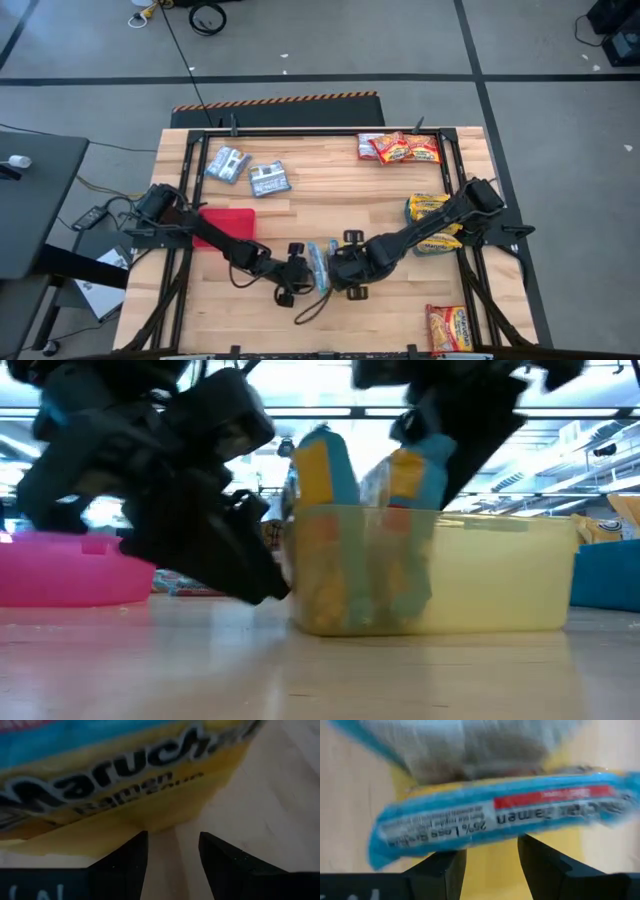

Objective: Sort Maruchan noodles
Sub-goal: Put the light blue noodle pack into the yellow bin

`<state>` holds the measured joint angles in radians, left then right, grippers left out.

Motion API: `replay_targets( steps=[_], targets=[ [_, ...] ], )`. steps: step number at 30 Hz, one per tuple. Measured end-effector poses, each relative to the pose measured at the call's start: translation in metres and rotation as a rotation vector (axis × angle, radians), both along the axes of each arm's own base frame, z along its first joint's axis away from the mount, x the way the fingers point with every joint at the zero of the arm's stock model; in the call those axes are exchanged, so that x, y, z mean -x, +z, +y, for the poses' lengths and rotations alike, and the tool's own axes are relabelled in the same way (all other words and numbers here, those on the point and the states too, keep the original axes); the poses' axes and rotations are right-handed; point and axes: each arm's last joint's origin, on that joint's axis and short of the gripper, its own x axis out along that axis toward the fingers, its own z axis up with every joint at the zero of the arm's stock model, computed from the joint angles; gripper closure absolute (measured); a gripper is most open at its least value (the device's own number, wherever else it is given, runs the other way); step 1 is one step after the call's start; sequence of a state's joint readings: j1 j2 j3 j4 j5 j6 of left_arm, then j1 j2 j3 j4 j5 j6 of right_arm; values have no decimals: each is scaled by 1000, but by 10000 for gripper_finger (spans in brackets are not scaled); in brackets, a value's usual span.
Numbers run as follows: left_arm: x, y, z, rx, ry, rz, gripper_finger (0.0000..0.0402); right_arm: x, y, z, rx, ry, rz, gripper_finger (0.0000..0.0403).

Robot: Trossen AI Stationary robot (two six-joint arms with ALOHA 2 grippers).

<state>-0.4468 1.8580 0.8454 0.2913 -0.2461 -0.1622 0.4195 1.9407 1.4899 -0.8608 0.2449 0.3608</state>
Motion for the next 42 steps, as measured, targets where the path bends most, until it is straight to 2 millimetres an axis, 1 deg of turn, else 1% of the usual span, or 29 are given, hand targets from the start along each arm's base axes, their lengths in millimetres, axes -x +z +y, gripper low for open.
replay_targets(
  steps=[4, 6, 12, 16, 19, 22, 24, 27, 29, 33, 37, 40, 42],
  targets=[
    [-10, 9, 2, -30, 24, 75, 221, -14, 1, -2, -64, 1, -97, 230],
    [-14, 14, 4, -57, 28, 127, 221, -17, 3, -2, -69, 19, -128, 235],
    [-23, 26, 15, -114, 52, 220, 221, -12, 2, -4, -30, 65, -76, 239],
    [-26, 33, 15, -118, 45, 262, 221, -6, 3, -6, -3, 89, -21, 239],
    [-27, 43, 14, -117, 44, 326, 221, 0, 8, -8, 10, 99, 9, 239],
    [-26, 56, 13, -91, 49, 426, 221, 7, 16, -9, 10, 105, 28, 239],
    [-26, 67, 12, -90, 63, 485, 221, 13, 25, -9, 2, 111, 27, 239],
    [-20, 82, 14, -116, 121, 598, 221, 25, 43, -10, -5, 95, 7, 239],
    [-12, 94, 19, -144, 176, 648, 221, 33, 58, -10, -10, 72, -38, 239],
    [10, 123, 32, -193, 309, 657, 221, 48, 88, -13, -16, 22, -157, 239],
    [35, 160, 53, -193, 538, 551, 221, 63, 116, -20, -33, -8, -262, 239],
    [47, 183, 78, -120, 775, 426, 220, 75, 135, -27, -30, -27, -341, 236],
    [52, 193, 96, -63, 912, 358, 216, 84, 147, -32, -30, -37, -385, 230]
  ],
)
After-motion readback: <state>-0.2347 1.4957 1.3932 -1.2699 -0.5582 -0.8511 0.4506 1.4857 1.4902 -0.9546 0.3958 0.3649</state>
